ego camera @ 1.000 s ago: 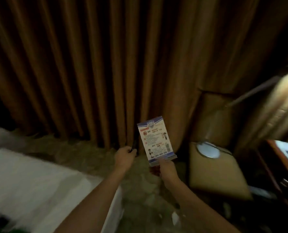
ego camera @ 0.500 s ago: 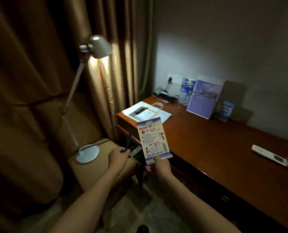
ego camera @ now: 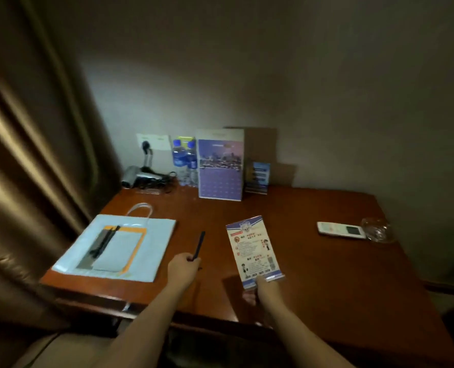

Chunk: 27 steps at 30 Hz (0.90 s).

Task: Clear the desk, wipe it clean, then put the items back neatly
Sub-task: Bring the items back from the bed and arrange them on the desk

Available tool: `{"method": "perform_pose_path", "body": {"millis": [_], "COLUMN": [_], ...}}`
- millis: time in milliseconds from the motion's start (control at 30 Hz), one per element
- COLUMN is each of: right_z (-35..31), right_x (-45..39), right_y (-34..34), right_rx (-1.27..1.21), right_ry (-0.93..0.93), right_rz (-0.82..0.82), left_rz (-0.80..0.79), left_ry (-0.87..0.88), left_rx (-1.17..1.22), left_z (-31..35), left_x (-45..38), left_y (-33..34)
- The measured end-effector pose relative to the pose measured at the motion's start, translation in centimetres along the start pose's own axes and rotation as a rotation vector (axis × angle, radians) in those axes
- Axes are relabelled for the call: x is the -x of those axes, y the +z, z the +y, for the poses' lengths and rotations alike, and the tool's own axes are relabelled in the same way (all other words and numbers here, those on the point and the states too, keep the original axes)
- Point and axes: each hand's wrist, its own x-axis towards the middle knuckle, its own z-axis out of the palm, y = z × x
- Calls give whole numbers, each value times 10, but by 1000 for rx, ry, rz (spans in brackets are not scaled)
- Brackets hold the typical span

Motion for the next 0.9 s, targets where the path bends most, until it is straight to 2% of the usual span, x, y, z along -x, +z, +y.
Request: {"method": "perform_pose_path", "body": {"millis": [233, 467, 600, 767, 900], "right_z": [-38, -73, -85, -94, -101], "right_x": [-91, -181, -191, -213, -236], "right_y": [-42, -50, -44, -39, -26], "right_rx": [-79, -150, -192, -235, -210], "right_ry": [59, 168, 273, 361, 362], "right_rz": [221, 199, 174, 224, 254], "left_rz": [-186, -213, -265, -296, -328], "left_ry": [-1, -101, -173, -214, -249], "left_rx": [-15, -23, -78, -119, -110], "left_z": [60, 96, 94, 90, 95], "left_x": [-68, -126, -152, -182, -201], "left_y": [88, 117, 130, 151, 161]}}
